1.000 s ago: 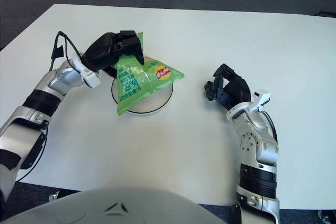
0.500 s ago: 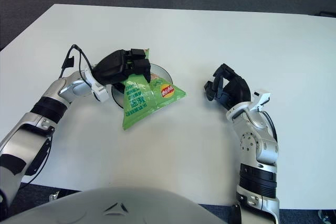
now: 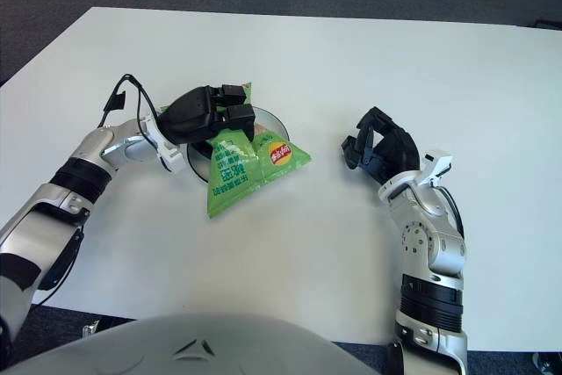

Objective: Put the snack into the plate.

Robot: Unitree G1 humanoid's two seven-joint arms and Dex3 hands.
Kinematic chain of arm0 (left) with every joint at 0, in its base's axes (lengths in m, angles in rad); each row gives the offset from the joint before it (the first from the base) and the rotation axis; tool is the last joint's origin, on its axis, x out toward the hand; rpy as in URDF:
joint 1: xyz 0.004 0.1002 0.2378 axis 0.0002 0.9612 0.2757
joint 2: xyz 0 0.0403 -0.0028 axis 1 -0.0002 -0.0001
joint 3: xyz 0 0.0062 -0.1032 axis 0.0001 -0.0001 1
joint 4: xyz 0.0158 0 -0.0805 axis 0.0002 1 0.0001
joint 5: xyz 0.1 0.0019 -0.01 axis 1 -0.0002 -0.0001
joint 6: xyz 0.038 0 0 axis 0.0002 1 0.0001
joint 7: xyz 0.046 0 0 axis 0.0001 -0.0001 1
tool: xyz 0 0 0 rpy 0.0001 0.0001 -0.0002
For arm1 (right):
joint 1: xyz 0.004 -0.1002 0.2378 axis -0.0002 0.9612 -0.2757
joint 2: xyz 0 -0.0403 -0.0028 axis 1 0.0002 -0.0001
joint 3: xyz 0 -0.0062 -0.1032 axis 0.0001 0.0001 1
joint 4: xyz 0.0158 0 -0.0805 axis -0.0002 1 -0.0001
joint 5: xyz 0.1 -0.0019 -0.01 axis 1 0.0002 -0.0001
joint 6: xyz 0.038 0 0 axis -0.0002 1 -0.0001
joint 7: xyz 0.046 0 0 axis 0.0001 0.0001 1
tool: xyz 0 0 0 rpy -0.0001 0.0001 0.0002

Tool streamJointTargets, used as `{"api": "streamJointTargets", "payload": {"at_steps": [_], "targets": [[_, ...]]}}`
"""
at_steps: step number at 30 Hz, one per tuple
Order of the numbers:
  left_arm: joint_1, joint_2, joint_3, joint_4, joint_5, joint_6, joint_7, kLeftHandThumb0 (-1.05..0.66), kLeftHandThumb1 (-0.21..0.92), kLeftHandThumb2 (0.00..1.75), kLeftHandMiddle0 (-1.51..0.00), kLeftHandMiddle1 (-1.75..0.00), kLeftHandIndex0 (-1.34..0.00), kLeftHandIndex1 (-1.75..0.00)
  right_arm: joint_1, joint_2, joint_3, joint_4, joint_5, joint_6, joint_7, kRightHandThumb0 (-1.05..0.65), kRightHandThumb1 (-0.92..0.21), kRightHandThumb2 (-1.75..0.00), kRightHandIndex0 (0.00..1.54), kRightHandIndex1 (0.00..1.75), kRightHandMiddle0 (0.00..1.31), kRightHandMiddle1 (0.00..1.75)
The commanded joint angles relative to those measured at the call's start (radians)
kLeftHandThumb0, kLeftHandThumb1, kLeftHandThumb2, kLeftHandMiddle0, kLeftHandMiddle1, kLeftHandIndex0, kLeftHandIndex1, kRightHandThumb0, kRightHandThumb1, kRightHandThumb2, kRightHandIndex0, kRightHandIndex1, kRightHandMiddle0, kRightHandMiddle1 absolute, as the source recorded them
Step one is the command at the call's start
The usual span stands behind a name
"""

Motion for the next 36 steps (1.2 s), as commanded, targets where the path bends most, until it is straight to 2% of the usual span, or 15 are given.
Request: {"api": "streamJointTargets", "payload": {"at_steps": [1, 14, 18, 19, 21, 22, 26, 29, 31, 32, 33, 34, 35, 36], "targets": [[0.012, 0.013, -0.048, 0.018, 0.07, 0.018, -0.007, 0.0, 0.08, 1.56, -0.83, -1.65, -0.55, -1.75, 0.045, 0.017, 0.013, 0.044, -0.012, 0.061, -0.017, -0.49, -0.29, -1.35, 1.28, 1.75, 0.64, 1.75], [-0.001, 0.039, -0.097, -0.015, 0.103, 0.065, 0.022, 0.0, 0.12, 1.54, -0.79, -1.68, -0.52, -1.75, 0.045, 0.017, 0.01, 0.044, -0.008, 0.062, -0.016, -0.49, -0.29, -1.35, 1.27, 1.75, 0.64, 1.75], [-0.01, 0.043, -0.112, -0.004, 0.053, 0.043, -0.024, -0.01, 0.12, 1.54, -0.78, -1.71, -0.52, -1.75, 0.045, 0.019, 0.009, 0.043, -0.008, 0.061, -0.019, -0.49, -0.29, -1.35, 1.27, 1.75, 0.64, 1.75], [-0.013, 0.046, -0.117, -0.002, 0.026, 0.036, -0.053, -0.01, 0.06, 1.6, -0.82, -1.72, -0.59, -1.71, 0.045, 0.02, 0.009, 0.043, -0.009, 0.061, -0.019, -0.49, -0.29, -1.35, 1.27, 1.75, 0.64, 1.75], [-0.017, 0.051, -0.127, 0.007, -0.032, 0.025, -0.114, -0.01, 0.04, 1.59, -0.83, -1.73, -0.66, -1.61, 0.045, 0.02, 0.009, 0.042, -0.01, 0.061, -0.021, -0.49, -0.29, -1.35, 1.27, 1.75, 0.64, 1.75], [-0.02, 0.053, -0.135, 0.014, -0.068, 0.021, -0.152, -0.01, 0.1, 1.54, -0.74, -1.74, -0.62, -1.66, 0.046, 0.02, 0.009, 0.042, -0.01, 0.06, -0.021, -0.49, -0.29, -1.35, 1.27, 1.75, 0.64, 1.75], [-0.036, 0.064, -0.153, 0.025, -0.156, 0.004, -0.25, -0.01, 0.27, 1.37, -0.55, -1.74, -0.51, -1.73, 0.046, 0.019, 0.01, 0.042, -0.01, 0.06, -0.02, -0.5, -0.29, -1.36, 1.27, 1.75, 0.64, 1.75], [-0.049, 0.07, -0.157, 0.03, -0.187, -0.011, -0.292, -0.01, 0.47, 1.13, -0.4, -1.75, -0.37, -1.74, 0.046, 0.019, 0.01, 0.042, -0.01, 0.061, -0.02, -0.5, -0.29, -1.36, 1.27, 1.75, 0.64, 1.75], [-0.062, 0.074, -0.158, 0.041, -0.203, -0.024, -0.316, 0.21, 0.42, 1.19, -0.47, -1.75, -0.19, -1.59, 0.046, 0.019, 0.01, 0.041, -0.01, 0.061, -0.02, -0.5, -0.29, -1.36, 1.27, 1.75, 0.64, 1.75], [-0.082, 0.081, -0.167, 0.059, -0.231, -0.045, -0.347, 0.25, 0.45, 1.14, -0.47, -1.73, -0.16, -1.53, 0.046, 0.019, 0.01, 0.041, -0.011, 0.062, -0.02, -0.5, -0.29, -1.36, 1.27, 1.75, 0.64, 1.75], [-0.096, 0.086, -0.173, 0.073, -0.253, -0.059, -0.372, 0.08, 0.5, 1.04, -0.4, -1.63, -0.1, -1.43, 0.046, 0.018, 0.01, 0.041, -0.011, 0.063, -0.021, -0.5, -0.29, -1.36, 1.27, 1.75, 0.64, 1.75], [-0.113, 0.094, -0.187, 0.09, -0.301, -0.076, -0.413, -0.21, 0.53, 0.96, -0.32, -1.5, -0.06, -1.34, 0.046, 0.018, 0.01, 0.042, -0.011, 0.063, -0.021, -0.5, -0.29, -1.36, 1.27, 1.75, 0.64, 1.75], [-0.123, 0.099, -0.197, 0.102, -0.337, -0.087, -0.444, -0.42, 0.57, 0.88, -0.24, -1.36, -0.04, -1.25, 0.046, 0.018, 0.01, 0.042, -0.011, 0.064, -0.021, -0.5, -0.29, -1.36, 1.27, 1.75, 0.64, 1.75], [-0.13, 0.103, -0.209, 0.113, -0.382, -0.097, -0.48, -0.49, 0.59, 0.85, -0.22, -1.31, -0.03, -1.22, 0.046, 0.018, 0.01, 0.042, -0.011, 0.064, -0.021, -0.5, -0.29, -1.36, 1.27, 1.75, 0.64, 1.75]]}}
